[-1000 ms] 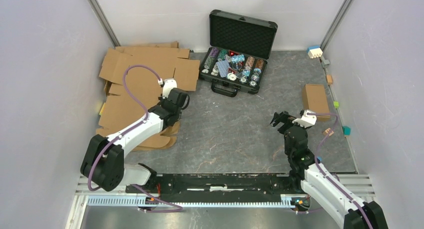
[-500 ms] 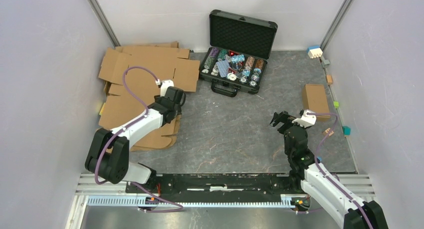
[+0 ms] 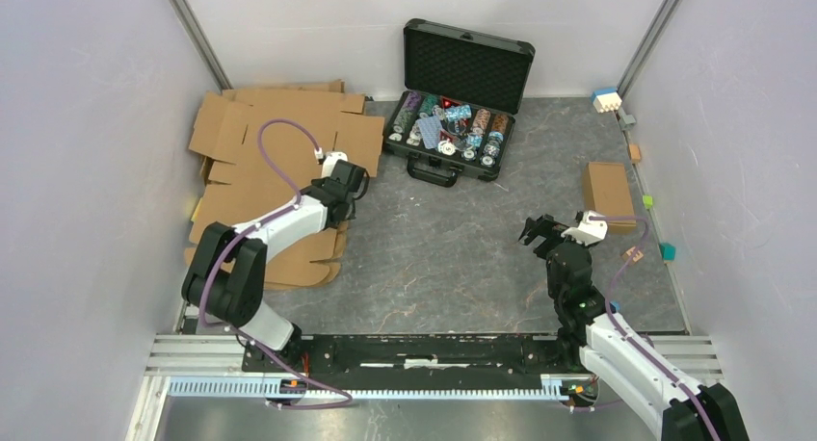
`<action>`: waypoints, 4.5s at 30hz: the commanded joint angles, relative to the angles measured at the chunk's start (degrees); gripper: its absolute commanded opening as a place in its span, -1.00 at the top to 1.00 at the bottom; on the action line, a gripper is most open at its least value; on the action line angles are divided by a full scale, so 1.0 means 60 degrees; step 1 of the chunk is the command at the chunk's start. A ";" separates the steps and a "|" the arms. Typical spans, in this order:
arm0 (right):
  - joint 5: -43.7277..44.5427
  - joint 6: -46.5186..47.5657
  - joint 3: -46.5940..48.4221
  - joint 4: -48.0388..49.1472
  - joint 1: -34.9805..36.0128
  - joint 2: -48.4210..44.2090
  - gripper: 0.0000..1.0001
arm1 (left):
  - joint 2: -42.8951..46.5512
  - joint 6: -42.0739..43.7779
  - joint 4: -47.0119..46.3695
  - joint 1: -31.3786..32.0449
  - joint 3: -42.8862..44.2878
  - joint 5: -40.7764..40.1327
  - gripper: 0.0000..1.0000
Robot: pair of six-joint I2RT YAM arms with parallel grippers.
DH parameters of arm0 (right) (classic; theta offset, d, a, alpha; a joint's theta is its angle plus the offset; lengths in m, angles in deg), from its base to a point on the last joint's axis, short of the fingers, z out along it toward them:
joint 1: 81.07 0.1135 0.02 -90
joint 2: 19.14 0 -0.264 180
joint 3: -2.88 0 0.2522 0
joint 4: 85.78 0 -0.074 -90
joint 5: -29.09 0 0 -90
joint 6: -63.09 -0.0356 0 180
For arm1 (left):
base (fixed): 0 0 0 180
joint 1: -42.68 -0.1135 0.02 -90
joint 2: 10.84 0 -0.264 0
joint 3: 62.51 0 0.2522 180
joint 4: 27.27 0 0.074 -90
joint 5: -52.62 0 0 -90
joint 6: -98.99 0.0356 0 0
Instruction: Fold the paper box
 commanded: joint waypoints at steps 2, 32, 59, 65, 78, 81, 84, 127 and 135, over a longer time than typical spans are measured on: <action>-0.0013 0.0044 0.0276 0.0322 0.0052 -0.0075 -0.97 | 0.0842 -0.0386 -0.0164 -0.0128 -0.0204 -0.0835 -0.03; -0.0138 0.0060 0.0287 0.0368 0.0044 -0.0082 -0.96 | 0.2167 -0.0343 -0.1230 -0.0797 -0.1297 0.0028 0.96; -0.7148 -0.0386 0.4907 0.0977 0.0042 0.6463 -0.96 | 0.3907 0.0848 -0.4976 0.1449 -0.2516 0.6095 0.83; -0.5979 -0.1020 0.5380 0.1457 -0.0014 0.7537 -0.98 | 0.3153 0.0840 -0.5022 0.1792 -0.2144 0.6578 0.83; -0.5761 -0.0631 0.7734 0.0713 -0.0348 0.9648 -0.24 | 0.2354 0.1066 -0.4729 0.2278 -0.1612 0.6864 0.82; -0.5962 -0.0604 0.7720 0.0930 -0.0432 0.9707 0.19 | 0.2300 0.1125 -0.4700 0.2342 -0.1536 0.6901 0.81; -0.6026 -0.0457 0.7851 0.0859 -0.0491 0.9753 0.58 | 0.2234 0.1181 -0.4642 0.2388 -0.1483 0.6959 0.79; -0.4051 0.0521 0.2856 -0.1900 -0.1955 0.3497 -0.96 | 0.2940 -0.0699 -0.1877 0.0142 -0.1659 0.2168 -0.60; -0.6041 0.0099 0.3252 -0.0711 -0.2496 0.5183 -0.62 | 0.2816 -0.0779 -0.1913 0.0021 -0.1660 0.2310 -0.61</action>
